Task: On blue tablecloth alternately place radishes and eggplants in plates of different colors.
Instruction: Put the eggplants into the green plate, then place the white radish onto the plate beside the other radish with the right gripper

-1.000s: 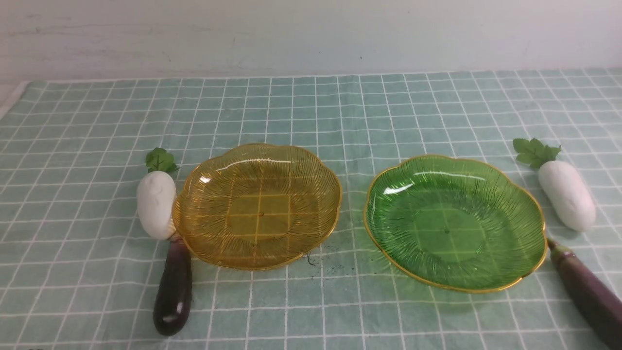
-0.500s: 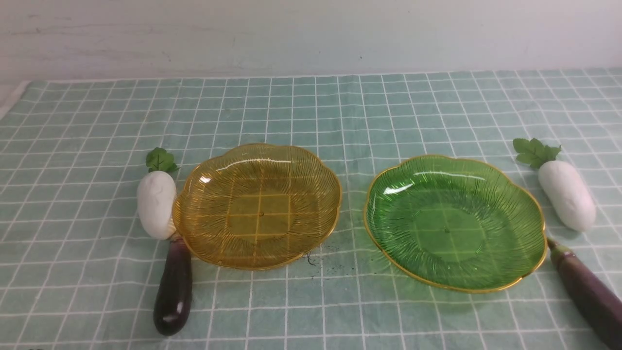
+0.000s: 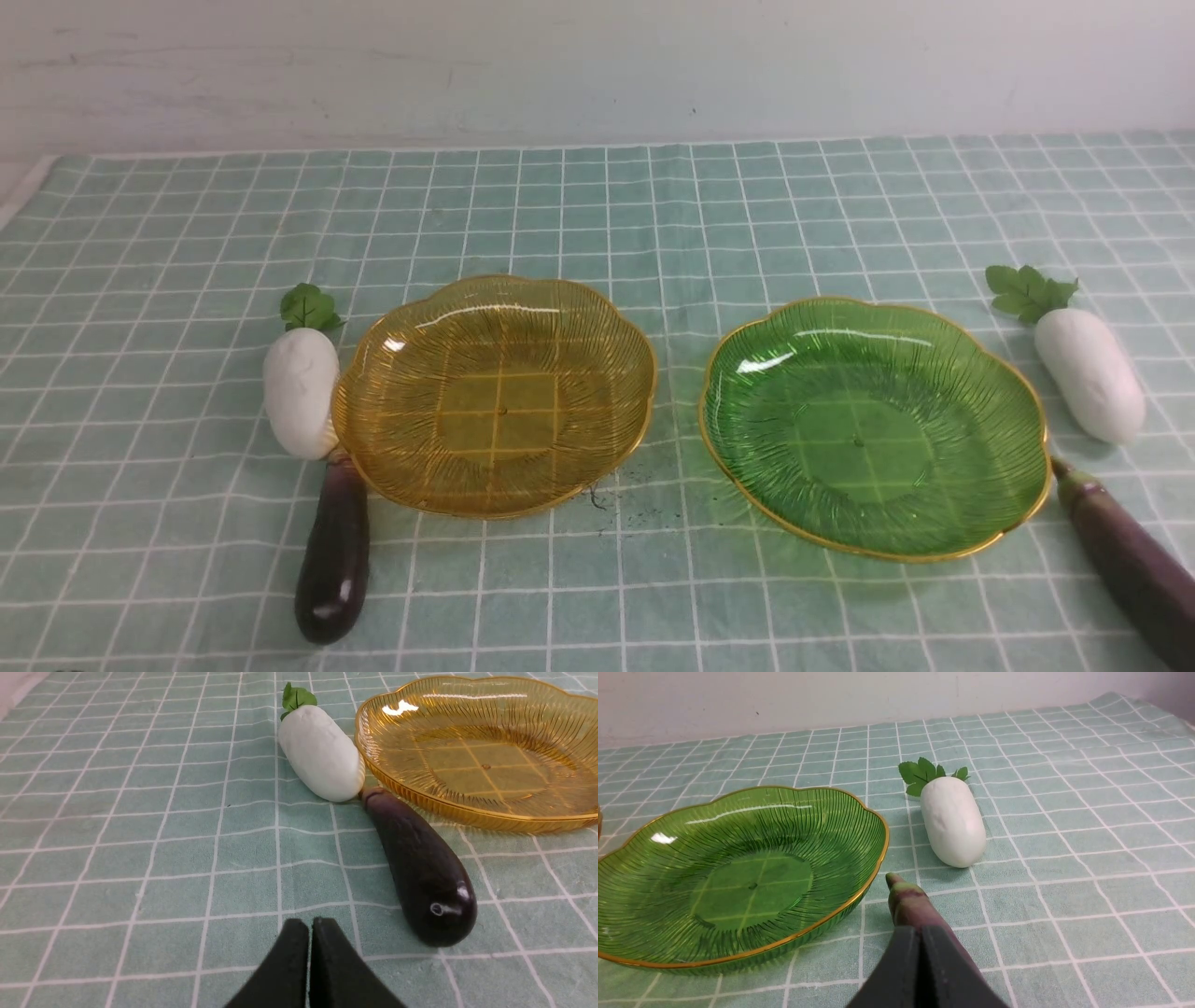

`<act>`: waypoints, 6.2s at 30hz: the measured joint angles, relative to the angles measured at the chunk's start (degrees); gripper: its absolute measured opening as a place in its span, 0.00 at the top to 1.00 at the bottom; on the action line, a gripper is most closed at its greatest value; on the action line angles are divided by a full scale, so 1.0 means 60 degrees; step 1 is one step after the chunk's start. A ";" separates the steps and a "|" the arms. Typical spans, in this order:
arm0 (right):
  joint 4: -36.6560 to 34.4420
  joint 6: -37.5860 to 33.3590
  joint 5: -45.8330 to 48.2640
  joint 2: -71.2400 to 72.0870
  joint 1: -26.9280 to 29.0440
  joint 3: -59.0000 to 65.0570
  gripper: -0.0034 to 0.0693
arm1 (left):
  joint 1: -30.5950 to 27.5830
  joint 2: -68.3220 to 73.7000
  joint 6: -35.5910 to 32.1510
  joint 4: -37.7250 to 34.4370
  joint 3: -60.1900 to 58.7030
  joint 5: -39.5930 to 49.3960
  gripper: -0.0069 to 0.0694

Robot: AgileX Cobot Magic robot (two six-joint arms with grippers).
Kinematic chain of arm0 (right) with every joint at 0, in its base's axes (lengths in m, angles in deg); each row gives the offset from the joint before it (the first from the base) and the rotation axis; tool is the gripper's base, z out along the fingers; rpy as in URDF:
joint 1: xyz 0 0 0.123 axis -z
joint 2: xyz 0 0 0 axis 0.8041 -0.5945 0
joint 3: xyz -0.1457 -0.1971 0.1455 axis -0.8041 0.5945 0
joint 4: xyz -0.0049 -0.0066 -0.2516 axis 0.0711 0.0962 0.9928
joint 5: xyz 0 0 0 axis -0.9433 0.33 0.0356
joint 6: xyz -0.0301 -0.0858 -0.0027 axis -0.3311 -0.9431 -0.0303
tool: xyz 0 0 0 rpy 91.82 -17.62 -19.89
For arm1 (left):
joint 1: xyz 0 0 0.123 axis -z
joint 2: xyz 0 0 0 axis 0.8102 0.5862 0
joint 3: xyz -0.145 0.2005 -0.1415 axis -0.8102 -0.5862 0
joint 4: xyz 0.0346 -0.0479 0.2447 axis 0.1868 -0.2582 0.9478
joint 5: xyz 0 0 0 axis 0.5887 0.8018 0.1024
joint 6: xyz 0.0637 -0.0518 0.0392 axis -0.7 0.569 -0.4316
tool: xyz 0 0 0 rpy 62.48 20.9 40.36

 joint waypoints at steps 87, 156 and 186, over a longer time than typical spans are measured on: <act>0.0716 -0.0505 0.3688 -1.5377 0.0000 -0.7115 0.35 | 0.0000 0.9516 -0.2533 -0.5865 0.5213 0.5143 0.92; 0.1984 0.1623 0.0513 -1.8954 0.0519 -1.1860 0.14 | 0.0000 0.9516 -0.2563 -0.5884 0.5213 0.5556 0.92; -0.5427 -0.2801 0.6114 -1.7583 -0.0167 -1.5564 0.31 | 0.0000 0.9516 -0.2563 -0.5891 0.5213 0.5214 0.92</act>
